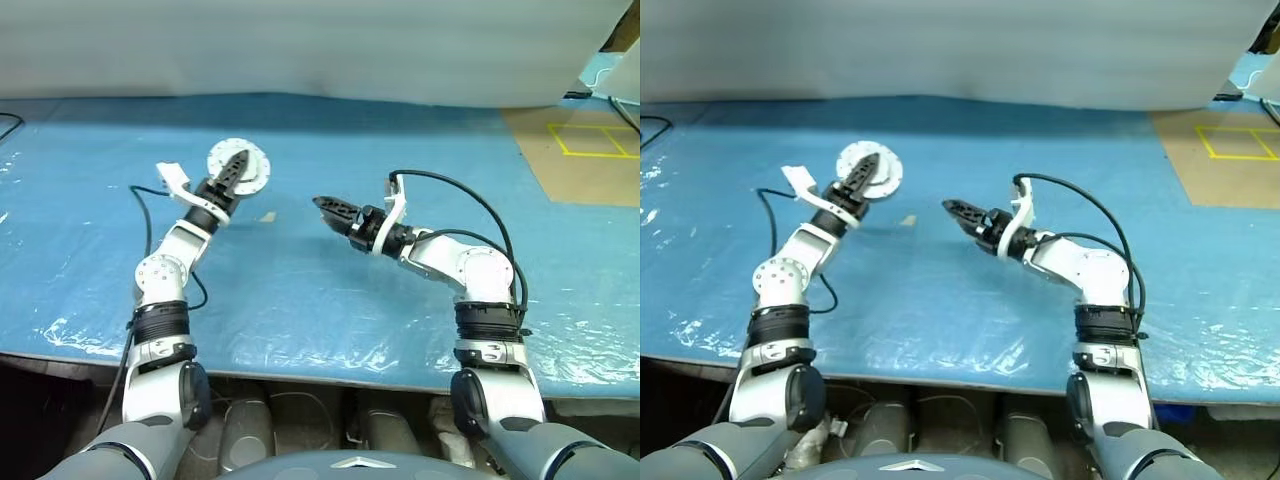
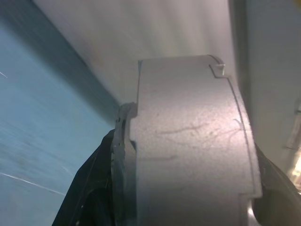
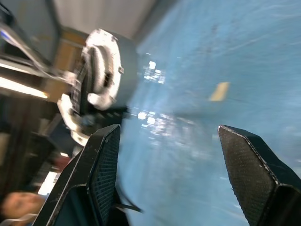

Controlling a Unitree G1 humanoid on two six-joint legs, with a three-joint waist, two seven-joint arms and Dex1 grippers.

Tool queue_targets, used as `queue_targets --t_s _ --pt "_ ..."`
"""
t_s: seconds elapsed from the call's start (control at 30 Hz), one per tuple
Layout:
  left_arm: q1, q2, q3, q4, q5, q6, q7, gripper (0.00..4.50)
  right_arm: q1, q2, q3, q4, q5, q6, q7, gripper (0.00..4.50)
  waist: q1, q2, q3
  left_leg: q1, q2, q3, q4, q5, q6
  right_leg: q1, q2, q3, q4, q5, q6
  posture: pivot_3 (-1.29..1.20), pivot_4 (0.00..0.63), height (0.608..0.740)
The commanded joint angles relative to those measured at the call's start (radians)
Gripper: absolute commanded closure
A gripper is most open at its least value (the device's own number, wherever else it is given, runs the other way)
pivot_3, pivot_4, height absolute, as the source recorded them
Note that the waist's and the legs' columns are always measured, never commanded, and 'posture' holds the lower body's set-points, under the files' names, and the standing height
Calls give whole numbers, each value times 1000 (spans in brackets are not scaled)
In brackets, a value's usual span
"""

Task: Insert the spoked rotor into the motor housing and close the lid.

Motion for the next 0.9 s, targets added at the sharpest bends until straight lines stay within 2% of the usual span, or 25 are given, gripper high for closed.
queue_targets --t_s 0.03,0.2,0.53,0.73,0.9 --pt "-33 50 46 52 118 -186 62 2068 -2 0 3 -67 -36 -20 82 1061 -1 0 0 0 0 -1 0 0 0 0 0 -1 0 0 0 0 150 740" --pt "-51 106 87 208 161 -252 38 2068 -14 7 2 -50 -97 -19 113 1061 1 -1 1 -4 0 -6 3 0 0 0 0 -4 0 0 0 0 150 740" --pt "-183 172 59 685 328 -389 12 2068 -21 47 15 -42 -188 -3 147 1061 12 -2 1 -4 1 -7 5 0 0 4 -3 -9 1 1 -2 0 150 740" --pt "-188 221 73 798 378 -446 53 108 4 62 22 -64 -219 15 173 1026 0 -2 1 7 0 -6 3 0 0 11 -3 -7 0 0 -3 0 150 740" --pt "-173 296 119 824 378 -480 129 28 9 69 21 -68 -231 31 191 1026 -8 -2 1 11 1 -6 2 0 0 13 -2 -6 0 -2 -7 0 150 740"
